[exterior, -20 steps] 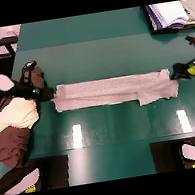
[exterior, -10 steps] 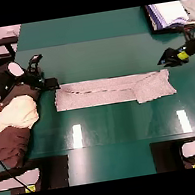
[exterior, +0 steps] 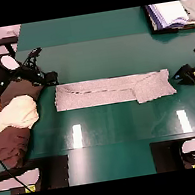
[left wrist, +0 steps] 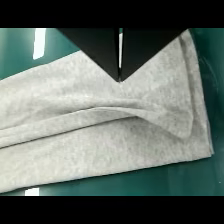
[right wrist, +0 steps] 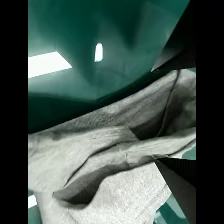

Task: Fold the shirts.

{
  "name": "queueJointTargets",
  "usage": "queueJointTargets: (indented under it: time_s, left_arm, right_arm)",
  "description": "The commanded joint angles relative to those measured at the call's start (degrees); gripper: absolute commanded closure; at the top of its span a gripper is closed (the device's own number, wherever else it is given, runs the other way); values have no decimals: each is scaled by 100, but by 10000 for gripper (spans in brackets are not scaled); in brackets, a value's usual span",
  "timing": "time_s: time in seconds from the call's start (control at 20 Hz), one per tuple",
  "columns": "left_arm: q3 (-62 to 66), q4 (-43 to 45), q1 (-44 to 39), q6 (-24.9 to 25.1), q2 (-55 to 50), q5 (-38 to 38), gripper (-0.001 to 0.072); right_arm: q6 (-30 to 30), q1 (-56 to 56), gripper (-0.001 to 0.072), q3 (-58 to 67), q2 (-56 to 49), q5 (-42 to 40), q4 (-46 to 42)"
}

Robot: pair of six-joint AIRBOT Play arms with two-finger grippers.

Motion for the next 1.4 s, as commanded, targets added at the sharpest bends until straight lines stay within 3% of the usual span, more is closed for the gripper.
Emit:
queueJointTargets:
  time_s: [0.0,0.1,0.15,0.25,0.3,0.4,0.9,1.2,1.35]
  left_arm:
    - [17,-170,-289,-76,0,208,688]
    - [17,-173,-621,-208,-17,511,688]
    - [17,-177,-800,-278,-42,662,688]
    - [28,-201,-1213,-334,-168,1003,688]
    - [68,-251,-1425,-334,-302,1165,688]
    - [310,-393,-1821,-332,-667,1318,688]
    - [2531,-562,-3130,-334,-2940,1075,689]
    - [2691,-538,-3145,-483,-3213,1215,689]
    - [3156,-498,-2839,-483,-3204,505,688]
  right_arm:
    - [-402,98,108,-254,-376,-96,616]
    - [-435,455,121,-125,-511,-46,603]
    - [-442,623,222,-48,-527,-44,601]
    - [-442,866,527,157,-522,13,592]
    - [-442,942,642,313,-516,151,595]
    - [-411,1003,699,649,-363,404,612]
    - [765,2413,700,2411,1270,426,1073]
    - [1047,3510,700,3075,1266,299,1058]
    - [1051,3891,700,3071,1239,177,1051]
